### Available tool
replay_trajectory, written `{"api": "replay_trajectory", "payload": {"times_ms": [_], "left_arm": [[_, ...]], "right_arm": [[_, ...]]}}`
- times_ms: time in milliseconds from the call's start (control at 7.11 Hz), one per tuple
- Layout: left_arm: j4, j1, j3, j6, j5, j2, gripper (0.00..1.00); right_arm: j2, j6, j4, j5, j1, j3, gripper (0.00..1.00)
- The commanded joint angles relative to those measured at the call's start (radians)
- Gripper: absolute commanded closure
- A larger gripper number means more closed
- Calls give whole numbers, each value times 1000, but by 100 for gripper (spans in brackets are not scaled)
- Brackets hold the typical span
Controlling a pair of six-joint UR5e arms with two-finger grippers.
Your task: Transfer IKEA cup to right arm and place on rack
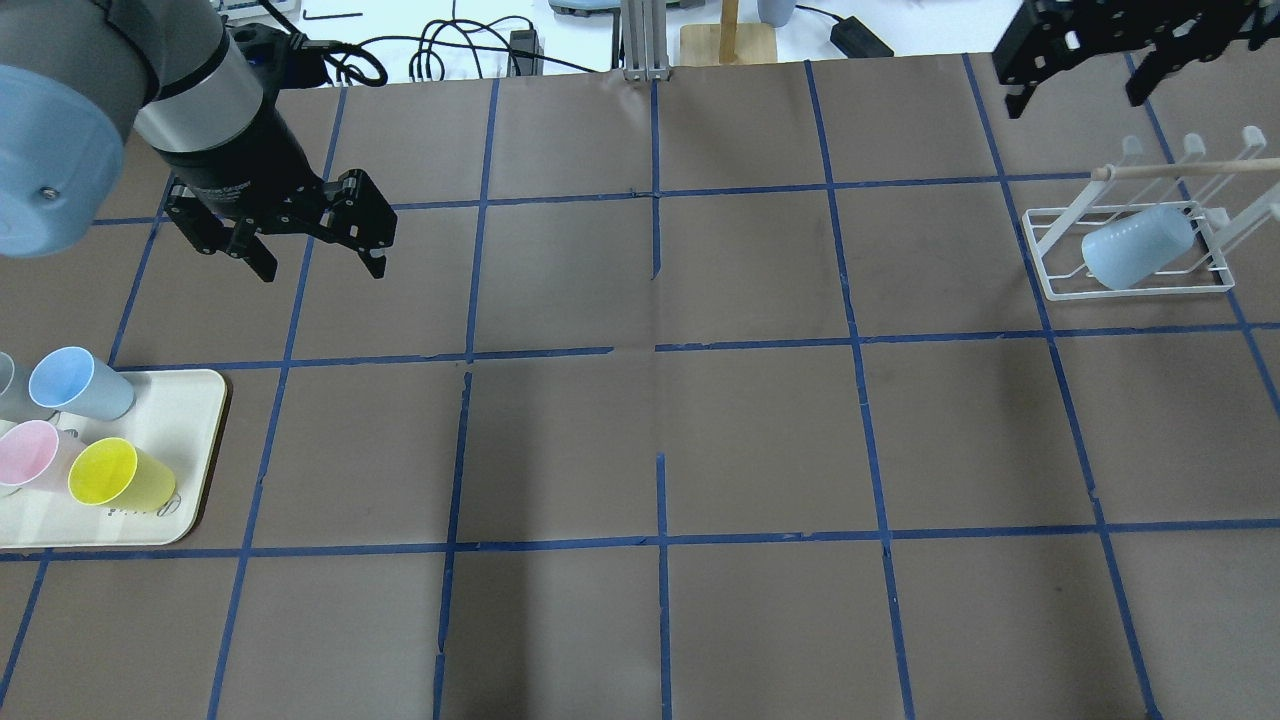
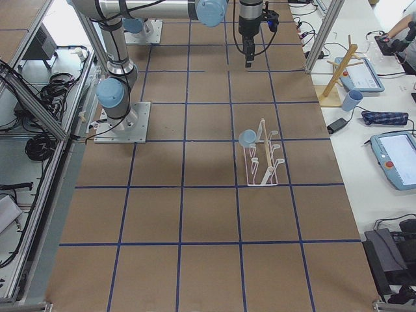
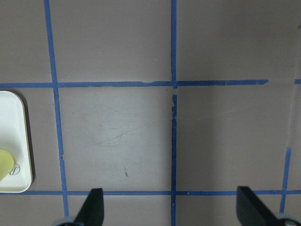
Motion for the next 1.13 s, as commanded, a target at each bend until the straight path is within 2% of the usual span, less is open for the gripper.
{"api": "replay_trajectory", "payload": {"times_ms": [0, 281, 985], "left_arm": [[-11, 0, 0, 0, -1, 5, 0], [-11, -2, -1, 0, -1, 8, 0], [-11, -3, -3, 1, -1, 17, 0]], "right_arm": [[-10, 171, 88, 30, 84, 3, 0], [-54, 185, 125, 98, 87, 33, 0], [-55, 188, 118, 86, 87, 36, 0]]}}
